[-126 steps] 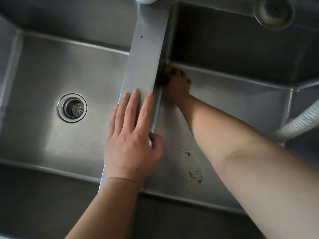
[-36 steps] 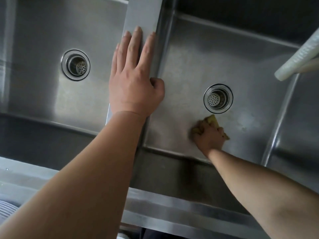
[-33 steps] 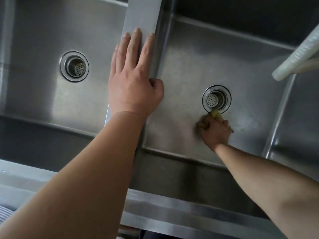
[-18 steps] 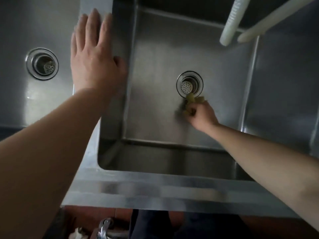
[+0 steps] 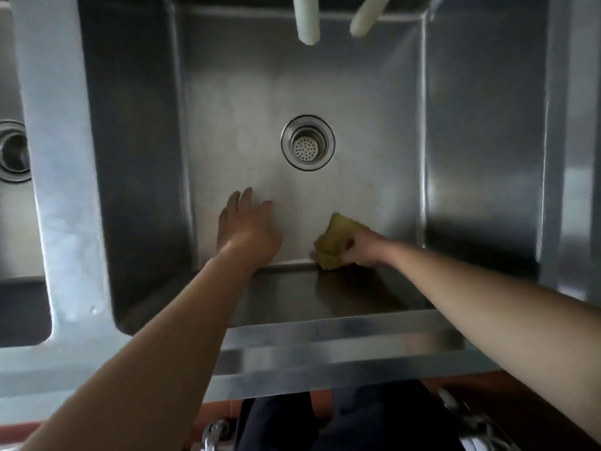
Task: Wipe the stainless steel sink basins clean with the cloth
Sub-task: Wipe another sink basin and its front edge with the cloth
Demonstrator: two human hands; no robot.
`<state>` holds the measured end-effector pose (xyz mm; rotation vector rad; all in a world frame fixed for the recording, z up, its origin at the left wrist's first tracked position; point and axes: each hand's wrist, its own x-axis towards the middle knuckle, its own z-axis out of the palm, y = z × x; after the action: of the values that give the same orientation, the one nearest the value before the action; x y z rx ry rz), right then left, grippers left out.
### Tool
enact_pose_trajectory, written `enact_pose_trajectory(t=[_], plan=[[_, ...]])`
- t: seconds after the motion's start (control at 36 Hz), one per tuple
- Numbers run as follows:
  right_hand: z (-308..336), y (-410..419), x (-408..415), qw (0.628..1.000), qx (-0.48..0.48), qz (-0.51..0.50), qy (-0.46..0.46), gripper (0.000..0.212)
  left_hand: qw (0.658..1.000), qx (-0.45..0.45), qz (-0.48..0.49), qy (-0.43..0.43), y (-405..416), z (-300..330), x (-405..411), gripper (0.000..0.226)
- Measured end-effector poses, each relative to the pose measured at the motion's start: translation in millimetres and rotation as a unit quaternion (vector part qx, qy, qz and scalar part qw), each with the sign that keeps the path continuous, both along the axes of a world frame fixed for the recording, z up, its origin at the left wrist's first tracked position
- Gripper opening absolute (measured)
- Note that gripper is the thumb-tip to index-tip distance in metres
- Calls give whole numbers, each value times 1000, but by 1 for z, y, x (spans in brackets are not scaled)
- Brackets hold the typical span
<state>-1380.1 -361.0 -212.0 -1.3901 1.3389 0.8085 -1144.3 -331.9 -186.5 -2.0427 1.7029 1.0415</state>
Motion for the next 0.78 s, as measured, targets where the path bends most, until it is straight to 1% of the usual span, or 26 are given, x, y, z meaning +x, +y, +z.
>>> enact_pose_trajectory(t=[0.06,0.08,0.14,0.17,0.31,0.39,0.44,0.5,0.53,0.64,0.72,0.78], plan=[[-7,2,7,1000,-24,3,-16,33,999,38,17,-31,10,-21,1,60],[-14,3,10,999,-46,11,-9,42,997,51,39,-36,13,-28,3,62],[-26,5,15,997,-65,35,24,71,993,78,87,-37,14,-31,5,71],[-33,4,15,995,-71,53,45,78,991,79,97,-38,12,-32,7,75],[-42,-8,11,986,-71,97,119,90,995,42,73,-47,0,-42,23,89],[-39,-22,-12,978,-92,98,157,84,995,65,68,-38,5,-46,25,93],[-37,-35,-32,968,-106,115,196,78,992,102,77,-21,11,-49,23,94],[-35,-50,-48,960,-116,139,214,68,988,136,70,-14,14,-53,22,93],[-34,-56,-54,957,-125,155,213,63,987,146,67,-14,14,-53,21,93],[-27,-81,-58,943,-160,233,178,57,985,164,53,-17,13,-56,20,90],[-29,-96,-47,931,-196,275,138,40,983,177,54,-13,15,-57,16,91],[-35,-104,-33,925,-222,289,108,35,980,187,62,-2,16,-57,14,93]])
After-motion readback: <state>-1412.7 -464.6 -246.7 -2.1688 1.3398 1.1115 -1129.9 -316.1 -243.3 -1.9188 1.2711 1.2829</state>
